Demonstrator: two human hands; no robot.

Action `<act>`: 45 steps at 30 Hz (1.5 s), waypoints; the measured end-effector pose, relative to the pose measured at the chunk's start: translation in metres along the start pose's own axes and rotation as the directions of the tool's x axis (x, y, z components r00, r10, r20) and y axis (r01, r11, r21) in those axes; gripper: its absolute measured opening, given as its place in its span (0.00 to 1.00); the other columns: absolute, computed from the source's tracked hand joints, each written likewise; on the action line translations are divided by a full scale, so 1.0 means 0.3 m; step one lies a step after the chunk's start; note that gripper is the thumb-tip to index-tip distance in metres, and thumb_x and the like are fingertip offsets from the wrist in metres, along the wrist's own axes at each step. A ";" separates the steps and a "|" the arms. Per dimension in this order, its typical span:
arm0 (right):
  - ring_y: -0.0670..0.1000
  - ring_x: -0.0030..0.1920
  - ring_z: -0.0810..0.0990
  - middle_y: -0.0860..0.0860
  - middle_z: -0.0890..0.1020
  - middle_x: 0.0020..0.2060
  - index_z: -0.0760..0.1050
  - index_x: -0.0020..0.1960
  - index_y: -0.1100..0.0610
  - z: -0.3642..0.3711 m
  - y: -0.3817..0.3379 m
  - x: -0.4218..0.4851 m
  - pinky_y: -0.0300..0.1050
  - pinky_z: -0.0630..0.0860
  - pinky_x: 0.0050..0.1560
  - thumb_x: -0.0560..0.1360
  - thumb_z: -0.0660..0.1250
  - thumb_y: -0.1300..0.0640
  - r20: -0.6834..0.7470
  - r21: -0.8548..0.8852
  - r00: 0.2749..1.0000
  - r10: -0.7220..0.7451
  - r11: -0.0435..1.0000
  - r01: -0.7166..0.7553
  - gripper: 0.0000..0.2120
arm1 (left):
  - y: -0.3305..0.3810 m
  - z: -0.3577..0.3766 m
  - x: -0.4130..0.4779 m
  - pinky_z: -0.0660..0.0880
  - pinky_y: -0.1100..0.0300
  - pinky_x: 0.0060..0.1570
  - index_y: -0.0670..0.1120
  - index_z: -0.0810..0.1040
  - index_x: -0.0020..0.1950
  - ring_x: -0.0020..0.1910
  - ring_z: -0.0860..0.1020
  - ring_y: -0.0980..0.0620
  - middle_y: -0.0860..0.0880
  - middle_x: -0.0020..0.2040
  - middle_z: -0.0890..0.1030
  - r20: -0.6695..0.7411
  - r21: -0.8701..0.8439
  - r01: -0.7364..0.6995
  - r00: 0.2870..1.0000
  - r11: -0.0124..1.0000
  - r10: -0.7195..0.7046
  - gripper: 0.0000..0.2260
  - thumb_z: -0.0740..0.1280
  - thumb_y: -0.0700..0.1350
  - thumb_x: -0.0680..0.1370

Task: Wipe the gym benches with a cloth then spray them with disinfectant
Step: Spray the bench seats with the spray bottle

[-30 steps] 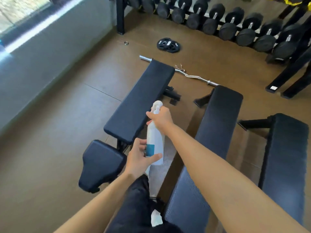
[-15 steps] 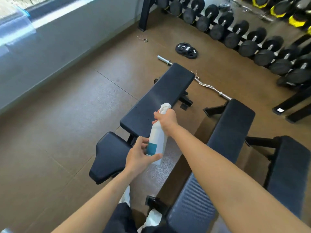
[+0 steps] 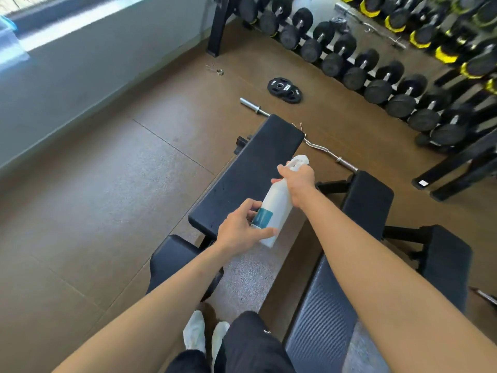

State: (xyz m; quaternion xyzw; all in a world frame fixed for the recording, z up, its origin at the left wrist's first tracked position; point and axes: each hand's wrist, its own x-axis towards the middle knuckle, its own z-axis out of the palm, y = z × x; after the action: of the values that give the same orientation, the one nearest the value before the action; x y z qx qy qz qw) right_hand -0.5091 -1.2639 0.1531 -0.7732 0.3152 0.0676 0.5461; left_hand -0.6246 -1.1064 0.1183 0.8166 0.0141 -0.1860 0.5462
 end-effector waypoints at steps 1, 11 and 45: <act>0.51 0.43 0.87 0.49 0.80 0.53 0.71 0.64 0.51 -0.013 -0.017 0.016 0.47 0.84 0.43 0.78 0.72 0.52 -0.008 0.001 1.000 0.002 1.000 -0.002 0.17 | 0.016 0.003 0.025 0.81 0.60 0.50 0.59 0.70 0.61 0.50 0.80 0.59 0.59 0.57 0.80 0.003 0.003 -0.011 1.000 1.000 0.011 0.26 0.79 0.60 0.69; 0.51 0.42 0.87 0.51 0.82 0.53 0.73 0.64 0.52 -0.076 -0.132 0.384 0.51 0.85 0.46 0.78 0.72 0.51 -0.015 0.066 0.999 0.046 0.997 -0.045 0.18 | 0.148 0.048 0.418 0.79 0.63 0.48 0.57 0.70 0.63 0.52 0.81 0.55 0.57 0.59 0.80 0.069 0.082 -0.017 0.998 0.996 0.012 0.27 0.79 0.59 0.70; 0.49 0.38 0.87 0.48 0.81 0.50 0.72 0.63 0.50 0.095 -0.159 0.862 0.46 0.85 0.39 0.77 0.73 0.50 -0.001 0.113 0.975 0.221 0.969 -0.220 0.17 | 0.078 -0.026 0.926 0.84 0.51 0.50 0.58 0.70 0.61 0.49 0.82 0.57 0.59 0.54 0.81 0.179 0.158 0.068 0.979 0.985 -0.096 0.27 0.79 0.60 0.68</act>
State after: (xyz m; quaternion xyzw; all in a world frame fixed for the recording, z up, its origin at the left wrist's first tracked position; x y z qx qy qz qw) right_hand -0.2706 -1.3358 0.0640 -0.7021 0.4060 0.1049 0.5755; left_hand -0.3584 -1.1590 0.0530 0.8335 -0.0174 -0.2845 0.4733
